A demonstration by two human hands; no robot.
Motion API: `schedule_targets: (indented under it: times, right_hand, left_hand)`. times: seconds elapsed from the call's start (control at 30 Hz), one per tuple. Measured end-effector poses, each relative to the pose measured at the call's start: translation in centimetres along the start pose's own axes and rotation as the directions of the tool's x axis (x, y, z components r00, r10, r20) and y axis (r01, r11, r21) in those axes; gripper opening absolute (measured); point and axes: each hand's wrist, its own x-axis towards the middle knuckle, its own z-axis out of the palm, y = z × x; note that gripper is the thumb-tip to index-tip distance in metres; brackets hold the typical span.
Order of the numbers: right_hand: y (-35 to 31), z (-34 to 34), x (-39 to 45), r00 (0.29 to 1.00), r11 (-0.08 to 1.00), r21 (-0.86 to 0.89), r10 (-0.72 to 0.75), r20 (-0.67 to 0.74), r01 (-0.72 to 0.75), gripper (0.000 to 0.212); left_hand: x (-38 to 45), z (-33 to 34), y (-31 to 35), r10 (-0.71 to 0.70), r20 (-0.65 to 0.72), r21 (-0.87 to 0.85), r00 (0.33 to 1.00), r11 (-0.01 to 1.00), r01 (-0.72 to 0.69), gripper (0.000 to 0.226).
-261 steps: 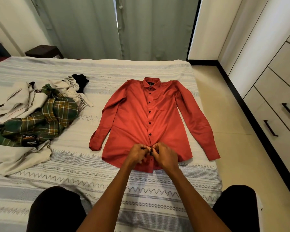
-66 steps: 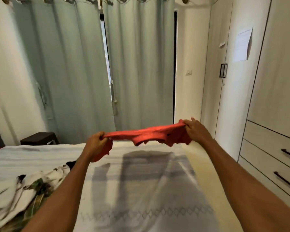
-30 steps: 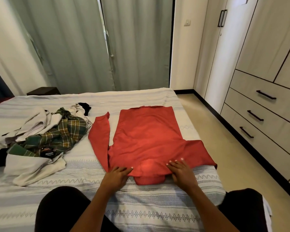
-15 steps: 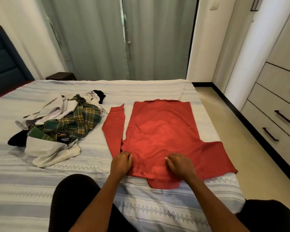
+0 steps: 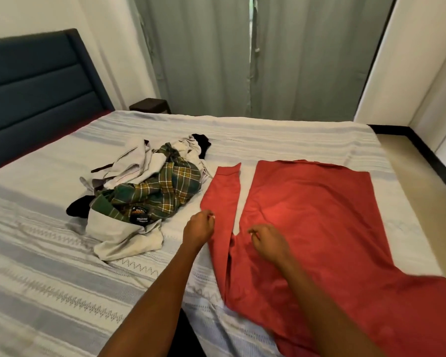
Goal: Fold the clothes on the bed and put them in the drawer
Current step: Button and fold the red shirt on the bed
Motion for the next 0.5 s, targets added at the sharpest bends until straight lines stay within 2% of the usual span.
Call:
schedule_targets:
  times: [0.13, 0.27, 0.33, 0.4, 0.5]
  right_hand:
    - [2.7, 0.6, 7.4, 0.999, 0.999, -0.001, 0.033, 0.003, -0.033, 0.029]
    - [6.4, 2.2, 13.5, 0.998, 0.991, -0.123, 0.047, -0.043, -0.052, 0.027]
    - [8.3, 3.2, 16.1, 0.993, 0.983, -0.179, 0.026, -0.116, -0.046, 0.026]
    - [9.4, 4.2, 18.1, 0.986, 0.975, -0.216, 0.023, -0.167, -0.06, 0.033]
    - [10.3, 5.5, 19.6, 0.984, 0.96, -0.273, 0.022, -0.176, -0.07, 0.042]
  left_hand:
    - [7.3, 1.5, 1.9, 0.03, 0.031, -0.033, 0.999, 0.999, -0.029, 0.027]
    - [15.0, 5.3, 3.9, 0.027, 0.112, -0.003, 0.993, 1.0, -0.027, 0.043]
    - [19.0, 8.1, 4.4, 0.012, 0.136, 0.061, 0.991, 0.998, -0.021, 0.051]
    - [22.0, 10.6, 4.7, -0.033, 0.125, 0.185, 0.992, 0.983, 0.009, 0.059]
    - [24.6, 13.4, 5.1, -0.134, 0.043, 0.367, 0.99, 0.924, 0.109, 0.066]
